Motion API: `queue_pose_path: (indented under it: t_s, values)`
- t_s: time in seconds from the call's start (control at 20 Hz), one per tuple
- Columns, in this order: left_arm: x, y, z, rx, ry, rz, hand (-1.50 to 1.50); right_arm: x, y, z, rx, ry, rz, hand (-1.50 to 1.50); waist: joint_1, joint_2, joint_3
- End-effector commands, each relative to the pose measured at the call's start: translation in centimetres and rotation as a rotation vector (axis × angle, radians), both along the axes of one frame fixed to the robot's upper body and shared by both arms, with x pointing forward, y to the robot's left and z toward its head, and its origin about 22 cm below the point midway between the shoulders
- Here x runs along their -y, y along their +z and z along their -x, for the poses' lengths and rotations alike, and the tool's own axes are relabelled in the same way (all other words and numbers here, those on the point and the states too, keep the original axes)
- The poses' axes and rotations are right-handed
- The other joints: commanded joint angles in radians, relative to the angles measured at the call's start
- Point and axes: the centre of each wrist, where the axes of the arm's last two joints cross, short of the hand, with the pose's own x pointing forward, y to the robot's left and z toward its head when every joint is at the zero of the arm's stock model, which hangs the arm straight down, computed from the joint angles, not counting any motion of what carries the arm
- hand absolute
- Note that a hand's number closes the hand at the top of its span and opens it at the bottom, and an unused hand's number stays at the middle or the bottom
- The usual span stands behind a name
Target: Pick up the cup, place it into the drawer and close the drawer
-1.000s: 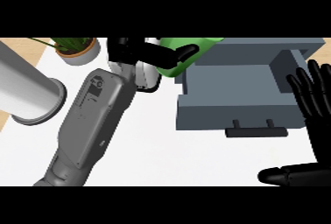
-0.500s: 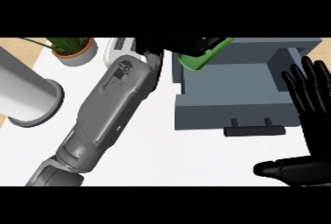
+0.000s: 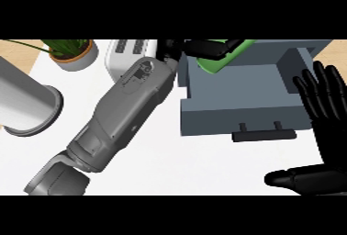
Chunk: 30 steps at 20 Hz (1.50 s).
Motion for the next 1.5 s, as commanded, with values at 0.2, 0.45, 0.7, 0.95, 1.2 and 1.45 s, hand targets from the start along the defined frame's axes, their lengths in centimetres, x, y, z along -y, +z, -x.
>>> queue_pose_path:
  t_s: [0.2, 0.45, 0.7, 0.95, 1.2, 1.45]
  values:
    - [-0.1, -3.1, -0.3, -0.024, 0.011, -0.103, 1.5, -0.8, 0.8, -0.3, 0.013, 0.03, -0.001, -1.5, -0.023, 0.008, 0.0]
    - [1.4, -2.2, 0.2, -0.028, 0.023, -0.164, 1.5, -0.3, -0.1, -1.1, 0.013, 0.045, -0.025, -1.5, -0.048, 0.011, 0.001]
    - [1.5, -2.4, -0.1, -0.028, 0.064, -0.267, -1.5, -0.9, 0.6, -1.7, 0.023, 0.073, 0.004, -1.5, -0.067, 0.02, 0.001]
    - [1.4, -2.5, -0.2, 0.004, 0.084, -0.253, -1.5, -1.2, 0.8, -0.7, 0.046, 0.09, -0.025, -1.5, -0.07, 0.02, 0.001]
    - [1.9, -2.3, 0.5, -0.011, 0.001, -0.135, -1.5, -0.6, 0.6, -0.3, 0.037, 0.103, -0.072, -1.5, -0.05, 0.011, 0.001]
    - [3.0, -0.7, 1.2, 0.056, -0.031, 0.016, -1.5, -0.7, -0.3, -1.3, 0.01, 0.144, -0.106, -1.5, -0.039, 0.011, 0.001]
